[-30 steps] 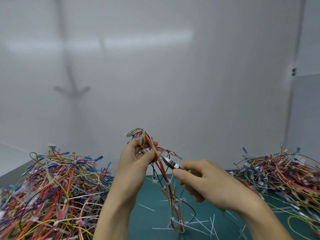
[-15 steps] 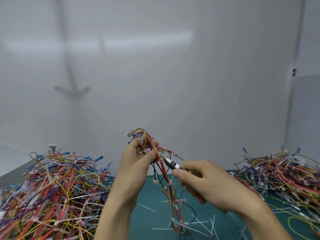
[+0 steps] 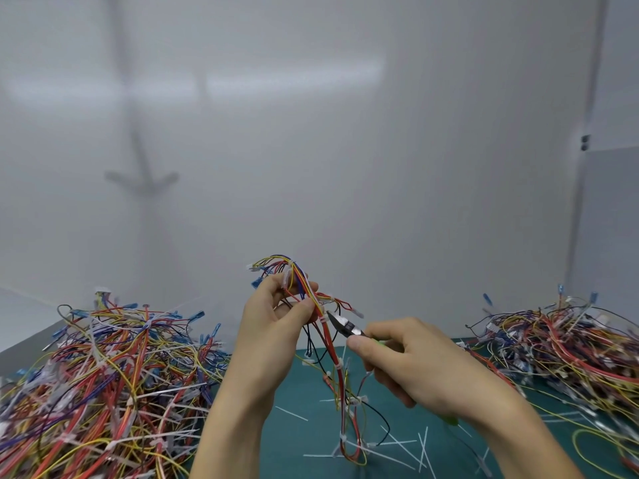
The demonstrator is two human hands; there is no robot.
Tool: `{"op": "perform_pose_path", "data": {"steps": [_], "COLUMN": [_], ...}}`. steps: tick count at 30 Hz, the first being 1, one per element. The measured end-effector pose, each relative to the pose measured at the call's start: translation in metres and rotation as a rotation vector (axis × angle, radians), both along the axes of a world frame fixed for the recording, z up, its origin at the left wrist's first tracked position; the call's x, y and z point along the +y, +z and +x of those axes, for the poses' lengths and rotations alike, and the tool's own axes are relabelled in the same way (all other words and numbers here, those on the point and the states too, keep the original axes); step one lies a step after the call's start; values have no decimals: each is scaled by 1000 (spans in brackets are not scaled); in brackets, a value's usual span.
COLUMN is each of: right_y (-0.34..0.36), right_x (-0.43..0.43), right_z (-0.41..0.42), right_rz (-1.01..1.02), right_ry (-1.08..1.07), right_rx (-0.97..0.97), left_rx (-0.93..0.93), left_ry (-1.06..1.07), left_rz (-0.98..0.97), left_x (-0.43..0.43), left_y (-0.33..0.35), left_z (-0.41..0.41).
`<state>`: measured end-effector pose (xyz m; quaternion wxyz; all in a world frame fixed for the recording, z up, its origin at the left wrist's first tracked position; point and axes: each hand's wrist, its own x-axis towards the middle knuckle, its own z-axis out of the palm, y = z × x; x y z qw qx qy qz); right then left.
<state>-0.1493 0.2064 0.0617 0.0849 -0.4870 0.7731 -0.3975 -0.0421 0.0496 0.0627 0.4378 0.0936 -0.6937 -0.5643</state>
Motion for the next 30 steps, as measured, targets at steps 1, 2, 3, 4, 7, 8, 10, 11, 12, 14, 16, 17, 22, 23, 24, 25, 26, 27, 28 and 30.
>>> {"op": "perform_pose_path", "data": {"steps": [1, 2, 3, 4, 7, 8, 10, 11, 12, 14, 16, 17, 22, 23, 24, 25, 26, 27, 28, 30], "right_y": [0, 0, 0, -1, 0, 1, 2, 3, 3, 3, 2, 1, -2, -2, -3, -3, -3, -3, -3, -3], "right_x": [0, 0, -1, -1, -1, -1, -2, -2, -2, -2, -2, -2, -7, -7, -8, -8, -9, -9, -10, -10], "right_z": [0, 0, 0, 0, 0, 0, 0, 0, -1, -2, -3, -3, -2, -2, -2, -2, -1, 0, 1, 2], "right_rz": [0, -1, -2, -3, -21, -42, -110, -142, -164, -182, -182, -184, -157, -161, -165, -170, -176, -184, -195, -228], "right_ry": [-2, -4, -6, -7, -26, -41, -82, -100, -115, -127, -137, -145, -151, -157, -161, -161, -156, -150, -145, -150], "right_rx": [2, 3, 3, 2, -6, -18, -54, -70, -84, -109, -128, -134, -109, -104, -102, -107, -116, -124, -129, -135], "left_rx": [1, 1, -1, -4, -4, 0, 10, 17, 25, 38, 55, 66, 124, 132, 138, 143, 148, 156, 163, 168], "left_ry": [-1, -1, -3, -4, -8, -9, -12, -13, -12, -11, -21, -29, -69, -76, -82, -88, -96, -107, -126, -171], "left_rz": [0, -1, -1, -1, 3, 7, 18, 24, 28, 37, 57, 74, 152, 165, 175, 185, 196, 210, 222, 231], "left_x": [0, 1, 1, 1, 2, 2, 3, 3, 4, 4, 4, 5, 6, 6, 6, 7, 7, 8, 9, 10], "left_y": [0, 1, 1, 1, 1, 1, 2, 2, 2, 2, 2, 2, 4, 4, 5, 6, 6, 7, 8, 10], "left_z": [0, 0, 0, 0, 1, 1, 1, 1, 1, 1, 1, 1, 1, 2, 2, 3, 3, 3, 4, 5]}}
